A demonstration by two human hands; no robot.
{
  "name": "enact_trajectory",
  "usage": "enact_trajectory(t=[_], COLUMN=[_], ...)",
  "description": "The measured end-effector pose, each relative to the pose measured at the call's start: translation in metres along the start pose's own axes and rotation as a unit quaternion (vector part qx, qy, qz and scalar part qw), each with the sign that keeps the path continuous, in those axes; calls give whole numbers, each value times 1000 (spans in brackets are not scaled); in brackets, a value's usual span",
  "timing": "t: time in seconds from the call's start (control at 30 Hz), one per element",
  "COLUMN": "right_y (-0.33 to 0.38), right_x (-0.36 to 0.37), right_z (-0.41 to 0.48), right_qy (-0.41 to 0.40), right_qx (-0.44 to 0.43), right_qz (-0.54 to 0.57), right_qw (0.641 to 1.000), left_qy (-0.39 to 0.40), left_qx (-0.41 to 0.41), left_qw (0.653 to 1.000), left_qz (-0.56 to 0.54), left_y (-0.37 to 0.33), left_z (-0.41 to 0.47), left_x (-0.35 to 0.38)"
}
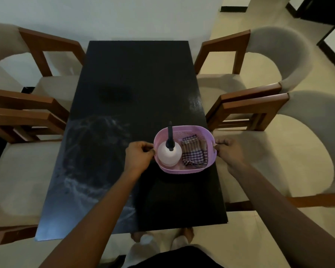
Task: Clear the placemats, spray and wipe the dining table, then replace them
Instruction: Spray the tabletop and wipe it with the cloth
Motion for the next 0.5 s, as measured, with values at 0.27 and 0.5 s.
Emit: enact_trajectory(t=[0.27,0.5], right_y=[-18,27], right_x=[-11,6], right_z=[8,2], right_qy=[-2,47], right_qx=[17,-222], right_qz=[-13,-291], right_qw=[1000,930], left_qy=[7,13], left_qx=[-26,111], left_qw=[1000,973], left_qz=[-10,203], left_y=[4,-20], left_z=[-2,-1], left_x=[23,33])
Point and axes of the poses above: each hand's wrist, its own z-axis towards the middle knuckle, its own x-axis out of the palm, y = z × x, the point moved 4 cm from there along z, towards the middle knuckle, and after that the axes turned 9 degrees about -x, right-handed, at the moved point
